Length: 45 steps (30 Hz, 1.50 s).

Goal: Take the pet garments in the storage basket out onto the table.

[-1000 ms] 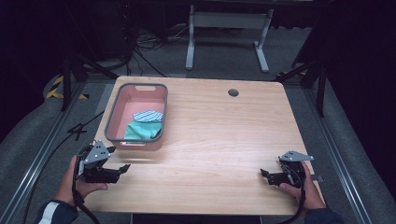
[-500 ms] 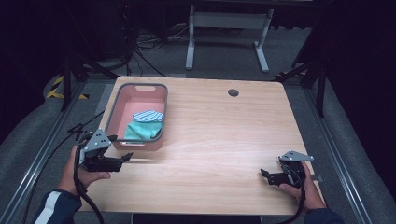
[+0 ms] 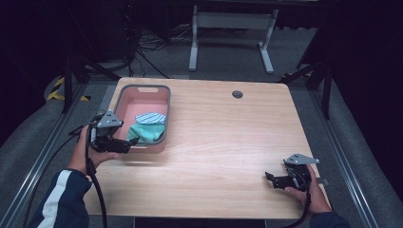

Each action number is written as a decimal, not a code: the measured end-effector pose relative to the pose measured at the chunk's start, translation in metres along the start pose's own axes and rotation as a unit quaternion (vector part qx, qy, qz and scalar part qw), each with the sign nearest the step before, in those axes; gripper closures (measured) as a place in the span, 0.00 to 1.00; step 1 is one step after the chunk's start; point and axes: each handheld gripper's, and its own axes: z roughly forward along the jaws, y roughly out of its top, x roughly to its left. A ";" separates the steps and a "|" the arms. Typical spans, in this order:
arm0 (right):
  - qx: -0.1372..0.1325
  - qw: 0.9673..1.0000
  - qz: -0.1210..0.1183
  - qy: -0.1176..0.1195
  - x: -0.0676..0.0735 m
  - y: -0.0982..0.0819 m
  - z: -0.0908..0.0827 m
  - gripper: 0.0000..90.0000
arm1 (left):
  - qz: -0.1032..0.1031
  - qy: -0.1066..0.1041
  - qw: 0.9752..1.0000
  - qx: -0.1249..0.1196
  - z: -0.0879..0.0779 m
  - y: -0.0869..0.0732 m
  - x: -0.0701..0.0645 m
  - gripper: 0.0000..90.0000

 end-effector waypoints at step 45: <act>0.000 1.000 0.000 0.000 0.000 0.000 0.000 0.05 | -0.033 -0.012 0.957 0.289 0.114 0.036 0.027 0.60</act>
